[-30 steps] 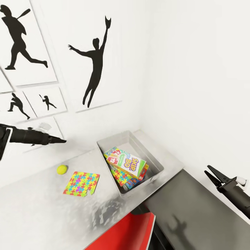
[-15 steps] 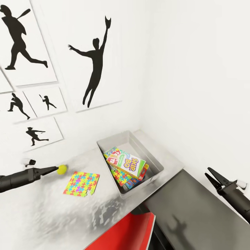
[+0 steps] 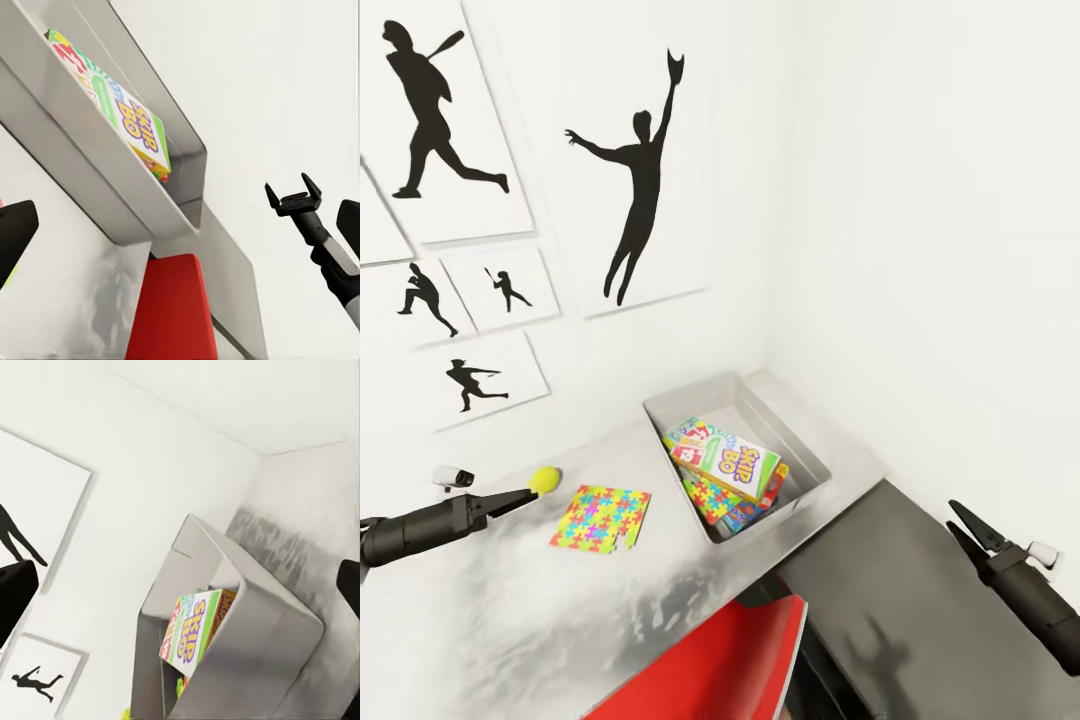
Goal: Put all the toys in the child's room - the three board games (two on the bed and one on the table), the two jigsaw puzzles on the table, and the tennis ball on the table - inside the toy box on the table in the child's room.
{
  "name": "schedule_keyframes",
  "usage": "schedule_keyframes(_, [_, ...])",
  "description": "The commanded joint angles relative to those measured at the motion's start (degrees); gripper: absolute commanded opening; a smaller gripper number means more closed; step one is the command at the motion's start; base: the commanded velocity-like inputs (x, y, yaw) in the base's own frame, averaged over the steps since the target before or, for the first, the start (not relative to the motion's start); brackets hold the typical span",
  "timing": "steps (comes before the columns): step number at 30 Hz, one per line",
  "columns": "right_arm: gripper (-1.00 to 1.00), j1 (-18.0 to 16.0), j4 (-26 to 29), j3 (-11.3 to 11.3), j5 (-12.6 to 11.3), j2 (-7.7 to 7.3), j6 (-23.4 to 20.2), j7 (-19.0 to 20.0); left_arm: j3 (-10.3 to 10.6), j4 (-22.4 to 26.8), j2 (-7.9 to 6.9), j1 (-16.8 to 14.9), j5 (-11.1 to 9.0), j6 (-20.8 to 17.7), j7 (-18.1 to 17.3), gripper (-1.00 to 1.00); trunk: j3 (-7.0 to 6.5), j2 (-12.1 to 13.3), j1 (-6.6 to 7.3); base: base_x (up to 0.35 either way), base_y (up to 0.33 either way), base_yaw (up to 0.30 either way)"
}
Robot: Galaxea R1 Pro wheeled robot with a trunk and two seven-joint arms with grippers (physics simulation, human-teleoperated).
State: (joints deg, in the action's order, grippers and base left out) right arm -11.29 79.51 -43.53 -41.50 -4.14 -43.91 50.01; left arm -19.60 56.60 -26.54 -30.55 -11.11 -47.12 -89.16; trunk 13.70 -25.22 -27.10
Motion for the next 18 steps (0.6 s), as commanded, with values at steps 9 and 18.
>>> schedule_keyframes(9, [1.0, -0.05, 0.01, -0.06, -0.07, 0.07, 0.25, -2.82, -0.08, 0.01, 0.0, -0.04, 0.03, -0.61, -0.22, 1.0, 0.11, -0.1, 0.0, -0.042, 0.01, 0.0])
schedule_keyframes(18, [1.0, -0.05, 0.11, 0.07, -0.07, 0.0, 0.23, -3.86, -0.08, 0.01, 0.0, -0.04, -0.05, -0.52, -0.3, 1.0, 0.11, -0.1, 0.0, -0.001, 0.0, 0.0])
